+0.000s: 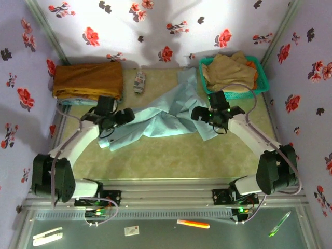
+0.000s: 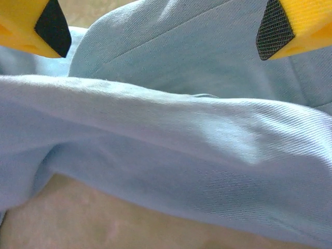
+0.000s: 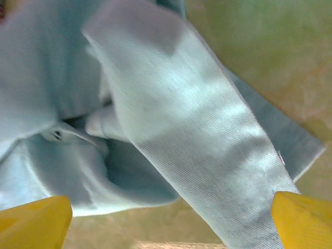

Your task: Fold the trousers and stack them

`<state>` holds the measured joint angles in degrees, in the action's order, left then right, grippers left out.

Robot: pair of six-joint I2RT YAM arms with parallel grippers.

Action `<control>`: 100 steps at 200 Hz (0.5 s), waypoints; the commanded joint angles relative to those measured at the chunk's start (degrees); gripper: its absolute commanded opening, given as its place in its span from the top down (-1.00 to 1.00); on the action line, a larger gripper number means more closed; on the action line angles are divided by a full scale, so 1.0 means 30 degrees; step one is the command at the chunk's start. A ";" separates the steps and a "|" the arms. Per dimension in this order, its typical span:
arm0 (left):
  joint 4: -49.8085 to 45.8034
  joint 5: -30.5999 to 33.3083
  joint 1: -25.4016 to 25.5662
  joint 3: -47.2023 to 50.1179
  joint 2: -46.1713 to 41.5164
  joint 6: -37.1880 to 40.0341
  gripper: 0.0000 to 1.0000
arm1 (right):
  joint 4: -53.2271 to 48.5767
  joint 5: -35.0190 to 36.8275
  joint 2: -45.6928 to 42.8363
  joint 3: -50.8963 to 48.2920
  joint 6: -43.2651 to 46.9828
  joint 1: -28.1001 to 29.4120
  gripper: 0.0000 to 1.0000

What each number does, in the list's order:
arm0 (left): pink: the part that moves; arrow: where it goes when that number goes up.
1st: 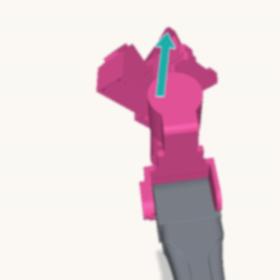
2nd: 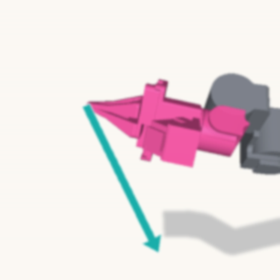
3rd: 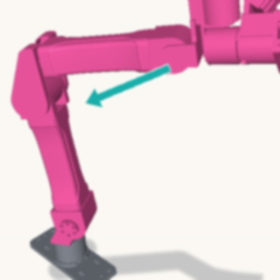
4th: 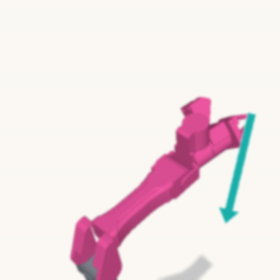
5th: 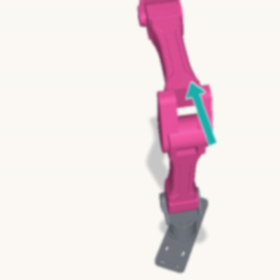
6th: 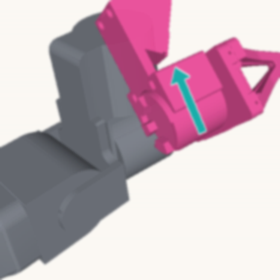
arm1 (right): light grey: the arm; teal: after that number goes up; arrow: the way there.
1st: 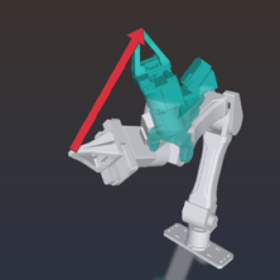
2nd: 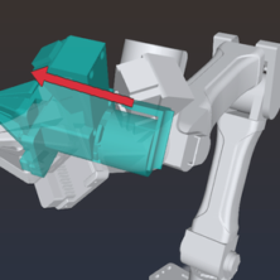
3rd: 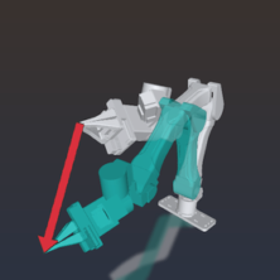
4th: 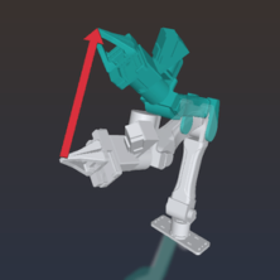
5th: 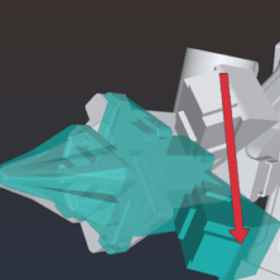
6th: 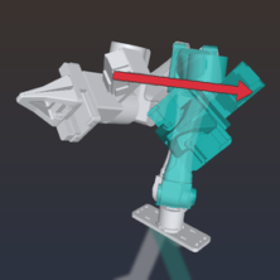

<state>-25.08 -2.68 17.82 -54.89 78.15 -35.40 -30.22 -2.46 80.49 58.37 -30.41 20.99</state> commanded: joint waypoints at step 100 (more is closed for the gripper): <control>0.1800 0.4223 0.1550 -0.4003 0.4993 0.4705 1.00 | 0.1782 0.1723 0.1904 -0.1435 0.0411 -0.0876 1.00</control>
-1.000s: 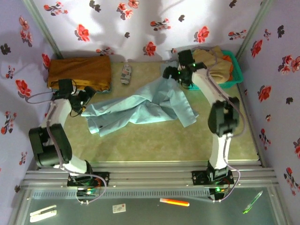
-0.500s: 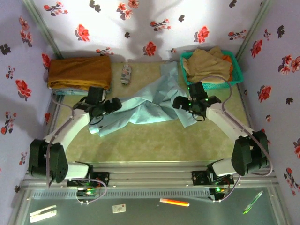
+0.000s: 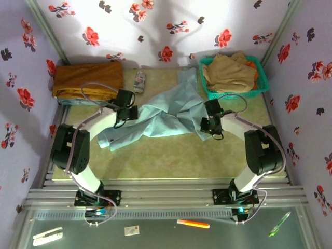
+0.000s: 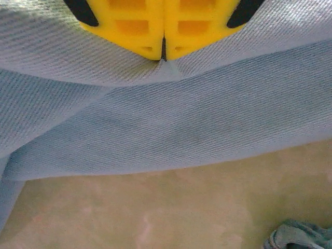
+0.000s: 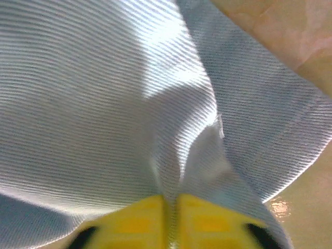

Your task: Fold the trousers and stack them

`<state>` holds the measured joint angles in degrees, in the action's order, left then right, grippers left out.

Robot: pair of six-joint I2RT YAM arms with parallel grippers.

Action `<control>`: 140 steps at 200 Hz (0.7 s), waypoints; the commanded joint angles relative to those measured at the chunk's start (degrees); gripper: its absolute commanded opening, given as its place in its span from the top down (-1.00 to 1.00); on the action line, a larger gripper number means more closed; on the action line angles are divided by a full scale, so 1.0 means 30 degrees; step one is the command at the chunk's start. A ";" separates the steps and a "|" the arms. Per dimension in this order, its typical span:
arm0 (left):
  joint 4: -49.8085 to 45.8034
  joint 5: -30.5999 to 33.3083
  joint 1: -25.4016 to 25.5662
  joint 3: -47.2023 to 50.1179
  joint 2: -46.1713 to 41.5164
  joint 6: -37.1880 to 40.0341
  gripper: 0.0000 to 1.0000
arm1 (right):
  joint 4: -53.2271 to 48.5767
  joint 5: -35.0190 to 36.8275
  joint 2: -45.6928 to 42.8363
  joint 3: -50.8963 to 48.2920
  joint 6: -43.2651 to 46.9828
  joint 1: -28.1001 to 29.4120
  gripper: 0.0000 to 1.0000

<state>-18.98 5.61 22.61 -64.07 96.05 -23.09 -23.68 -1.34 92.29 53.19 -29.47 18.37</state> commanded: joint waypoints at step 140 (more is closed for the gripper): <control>-0.1731 0.1891 -0.5315 -0.8063 0.0540 -0.1026 1.00 | -0.1356 0.4953 0.1753 1.4269 0.2508 -0.2590 1.00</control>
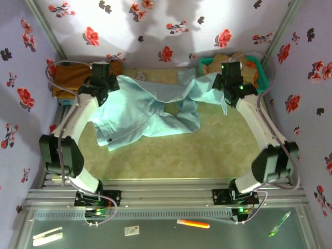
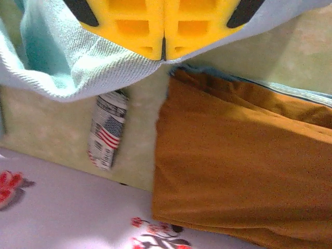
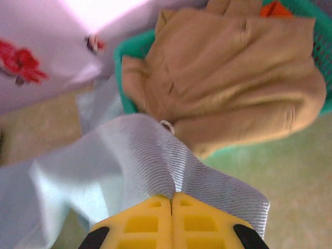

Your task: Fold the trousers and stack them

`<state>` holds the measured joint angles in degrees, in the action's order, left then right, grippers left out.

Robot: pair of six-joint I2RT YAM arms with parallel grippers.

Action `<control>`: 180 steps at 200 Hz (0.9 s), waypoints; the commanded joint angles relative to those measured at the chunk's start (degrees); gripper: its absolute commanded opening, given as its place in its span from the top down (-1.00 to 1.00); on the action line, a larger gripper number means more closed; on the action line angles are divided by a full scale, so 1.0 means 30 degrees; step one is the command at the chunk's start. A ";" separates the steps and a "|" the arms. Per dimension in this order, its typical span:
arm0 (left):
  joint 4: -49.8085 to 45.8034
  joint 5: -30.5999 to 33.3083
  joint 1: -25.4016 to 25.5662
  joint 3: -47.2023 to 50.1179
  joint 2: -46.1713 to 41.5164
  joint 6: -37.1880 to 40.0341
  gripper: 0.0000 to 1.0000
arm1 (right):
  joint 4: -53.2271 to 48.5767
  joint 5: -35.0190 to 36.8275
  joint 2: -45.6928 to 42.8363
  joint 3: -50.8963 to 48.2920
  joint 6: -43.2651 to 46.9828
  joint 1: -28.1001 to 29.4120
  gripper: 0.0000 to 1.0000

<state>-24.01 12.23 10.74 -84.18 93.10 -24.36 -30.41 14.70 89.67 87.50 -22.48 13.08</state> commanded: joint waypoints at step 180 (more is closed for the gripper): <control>-0.2118 0.4321 0.7823 1.5265 -0.8454 -0.6696 -0.96 | 0.4676 -0.7545 0.1701 -0.8393 -0.2761 0.4281 -0.77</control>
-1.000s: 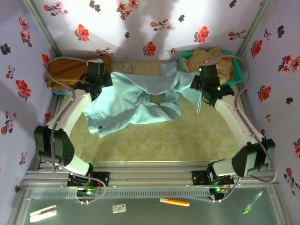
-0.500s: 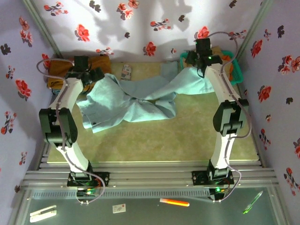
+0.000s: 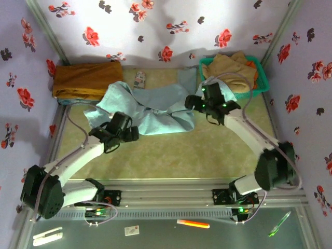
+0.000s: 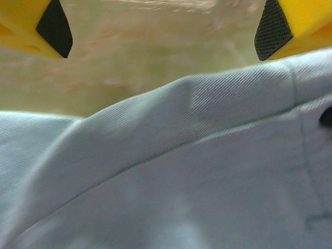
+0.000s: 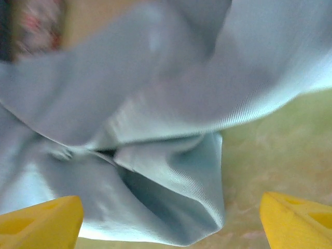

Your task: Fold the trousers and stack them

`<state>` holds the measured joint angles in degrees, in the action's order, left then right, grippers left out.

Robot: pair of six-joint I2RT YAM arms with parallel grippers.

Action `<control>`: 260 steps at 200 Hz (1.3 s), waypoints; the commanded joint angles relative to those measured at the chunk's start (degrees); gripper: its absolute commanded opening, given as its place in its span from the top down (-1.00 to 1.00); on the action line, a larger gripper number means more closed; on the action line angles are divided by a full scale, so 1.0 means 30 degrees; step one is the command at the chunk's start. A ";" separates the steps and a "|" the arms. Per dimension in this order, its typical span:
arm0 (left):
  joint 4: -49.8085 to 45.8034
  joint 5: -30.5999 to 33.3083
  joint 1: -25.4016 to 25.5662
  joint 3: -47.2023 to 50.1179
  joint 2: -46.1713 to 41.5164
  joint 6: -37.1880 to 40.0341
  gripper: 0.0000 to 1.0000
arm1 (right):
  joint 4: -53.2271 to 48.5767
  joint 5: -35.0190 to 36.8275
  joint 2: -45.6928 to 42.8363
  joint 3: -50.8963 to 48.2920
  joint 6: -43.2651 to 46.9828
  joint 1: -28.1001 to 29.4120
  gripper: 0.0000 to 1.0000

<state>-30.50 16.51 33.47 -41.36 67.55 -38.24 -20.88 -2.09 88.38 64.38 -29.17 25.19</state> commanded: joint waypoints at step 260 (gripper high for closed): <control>-0.0787 -0.3446 -0.5971 -0.6169 0.1832 0.1764 1.00 | -0.4699 0.1443 -0.1850 0.5856 0.0816 0.0962 1.00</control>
<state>-35.14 15.75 20.18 -57.60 65.28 -35.00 -35.44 -0.14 73.76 74.63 -28.51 28.88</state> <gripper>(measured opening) 0.037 0.064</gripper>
